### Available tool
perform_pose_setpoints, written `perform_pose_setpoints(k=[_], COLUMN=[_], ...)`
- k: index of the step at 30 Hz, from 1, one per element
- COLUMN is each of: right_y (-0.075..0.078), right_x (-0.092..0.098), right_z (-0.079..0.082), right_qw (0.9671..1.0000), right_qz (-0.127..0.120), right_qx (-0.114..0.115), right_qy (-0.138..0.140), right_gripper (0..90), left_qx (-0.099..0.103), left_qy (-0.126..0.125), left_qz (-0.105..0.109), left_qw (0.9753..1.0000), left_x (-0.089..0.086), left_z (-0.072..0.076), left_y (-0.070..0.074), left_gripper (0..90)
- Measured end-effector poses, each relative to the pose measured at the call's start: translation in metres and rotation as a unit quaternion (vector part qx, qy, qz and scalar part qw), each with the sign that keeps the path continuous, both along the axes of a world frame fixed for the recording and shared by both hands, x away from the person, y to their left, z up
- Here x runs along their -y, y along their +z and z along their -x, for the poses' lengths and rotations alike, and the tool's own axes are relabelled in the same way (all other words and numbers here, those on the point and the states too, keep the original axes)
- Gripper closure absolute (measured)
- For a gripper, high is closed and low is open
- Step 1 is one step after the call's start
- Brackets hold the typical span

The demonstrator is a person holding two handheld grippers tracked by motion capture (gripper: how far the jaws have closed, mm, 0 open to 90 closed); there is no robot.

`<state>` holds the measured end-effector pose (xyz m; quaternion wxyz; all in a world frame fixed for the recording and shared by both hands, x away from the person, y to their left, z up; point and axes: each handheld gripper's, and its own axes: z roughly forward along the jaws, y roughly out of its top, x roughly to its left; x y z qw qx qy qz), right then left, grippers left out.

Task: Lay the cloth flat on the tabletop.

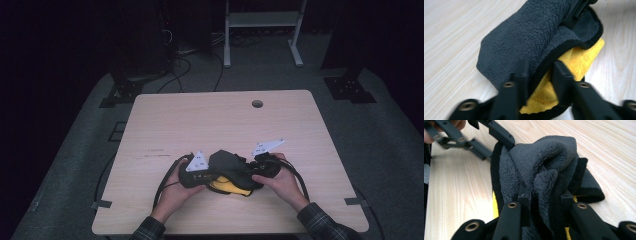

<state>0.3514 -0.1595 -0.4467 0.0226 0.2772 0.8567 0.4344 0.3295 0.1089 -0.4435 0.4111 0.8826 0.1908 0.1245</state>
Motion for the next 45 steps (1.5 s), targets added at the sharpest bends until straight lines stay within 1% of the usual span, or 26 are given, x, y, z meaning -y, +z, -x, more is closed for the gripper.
perform_pose_setpoints(k=[1,2,4,5,7,10,11,14,16,17,18,21,22,23,24,25,26,29,30,31,32,35,36,38,39,45], right_y=[-0.001,-0.001,0.001,0.002,0.007,0.012,0.013,0.013,0.012,0.011,0.008,0.0,-0.002,-0.003,-0.005,-0.005,-0.009,-0.012,-0.012,-0.012,-0.011,-0.003,0.003,0.011,0.016,0.035], right_x=[0.001,0.002,0.006,0.009,0.018,0.032,0.037,0.052,0.059,0.06,0.061,0.057,0.054,0.051,0.048,0.048,0.044,0.04,0.039,0.038,0.037,0.035,0.034,0.031,0.028,0.015], right_z=[0.0,0.0,0.0,-0.001,0.0,0.004,0.006,0.014,0.019,0.02,0.022,0.027,0.028,0.029,0.029,0.029,0.028,0.025,0.025,0.023,0.022,0.02,0.018,0.015,0.013,0.007], right_qw=[1.0,1.0,0.9999,0.9998,0.9993,0.9987,0.9986,0.9986,0.9985,0.9986,0.9987,0.999,0.9991,0.9993,0.9994,0.9994,0.9991,0.9987,0.9983,0.9977,0.9972,0.9965,0.9958,0.9941,0.9934,0.989], right_qz=[0.0,-0.001,-0.011,-0.016,-0.029,-0.037,-0.036,-0.032,-0.036,-0.038,-0.041,-0.038,-0.035,-0.03,-0.025,-0.025,-0.021,-0.02,-0.026,-0.034,-0.042,-0.062,-0.074,-0.096,-0.105,-0.143], right_qx=[0.001,0.001,0.003,0.005,0.014,0.02,0.024,0.027,0.019,0.014,0.005,-0.014,-0.019,-0.023,-0.024,-0.024,-0.035,-0.044,-0.05,-0.055,-0.059,-0.053,-0.049,-0.045,-0.039,-0.024], right_qy=[-0.001,-0.002,-0.006,-0.006,-0.018,-0.029,-0.029,-0.033,-0.035,-0.034,-0.031,-0.018,-0.009,-0.002,0.001,0.001,0.008,0.014,0.016,0.02,0.021,0.021,0.022,0.022,0.024,0.027], right_gripper=[66.0,63.2,59.4,57.8,56.3,54.4,54.2,53.1,52.9,52.9,53.1,55.3,57.1,57.5,58.2,58.2,61.6,74.4,82.5,86.0,86.9,87.6,87.6,87.7,87.7,87.7], left_qx=[0.0,-0.008,-0.015,-0.02,-0.03,-0.041,-0.044,-0.047,-0.049,-0.049,-0.048,-0.042,-0.042,-0.039,-0.035,-0.035,-0.033,-0.025,-0.025,-0.024,-0.023,-0.015,-0.012,0.004,0.01,0.043], left_qy=[0.0,0.004,0.01,0.018,0.029,0.042,0.045,0.051,0.055,0.056,0.056,0.059,0.059,0.059,0.055,0.055,0.051,0.041,0.037,0.033,0.03,0.013,0.01,0.005,0.003,-0.006], left_qz=[0.0,0.001,0.009,0.015,0.025,0.037,0.04,0.035,0.028,0.028,0.025,0.023,0.023,0.026,0.024,0.024,0.028,0.026,0.029,0.029,0.032,0.033,0.032,0.03,0.032,0.032], left_qw=[1.0,1.0,0.9998,0.9995,0.9988,0.9976,0.9972,0.997,0.9969,0.9968,0.997,0.9971,0.9971,0.9972,0.9976,0.9976,0.9977,0.9985,0.9986,0.9987,0.9988,0.9992,0.9994,0.9995,0.9994,0.9985], left_x=[0.0,-0.001,-0.003,-0.006,-0.011,-0.018,-0.019,-0.022,-0.023,-0.023,-0.024,-0.026,-0.026,-0.029,-0.031,-0.031,-0.032,-0.031,-0.03,-0.028,-0.026,-0.017,-0.014,-0.007,-0.004,0.008], left_z=[0.0,-0.002,-0.003,-0.003,-0.006,-0.009,-0.01,-0.011,-0.012,-0.012,-0.011,-0.006,-0.006,0.0,0.004,0.004,0.011,0.02,0.022,0.024,0.025,0.029,0.029,0.032,0.033,0.037], left_y=[0.0,0.001,0.001,0.001,0.0,-0.002,-0.003,-0.004,-0.007,-0.008,-0.009,-0.008,-0.008,-0.006,-0.004,-0.004,-0.002,0.001,0.002,0.004,0.004,0.007,0.008,0.012,0.014,0.023], left_gripper=[77.1,81.0,83.7,84.1,84.2,83.7,83.3,80.6,77.0,74.7,72.2,63.4,60.3,58.4,56.5,54.5,52.5,49.5,49.1,48.6,47.7,45.0,43.6,41.4,41.0,38.8])
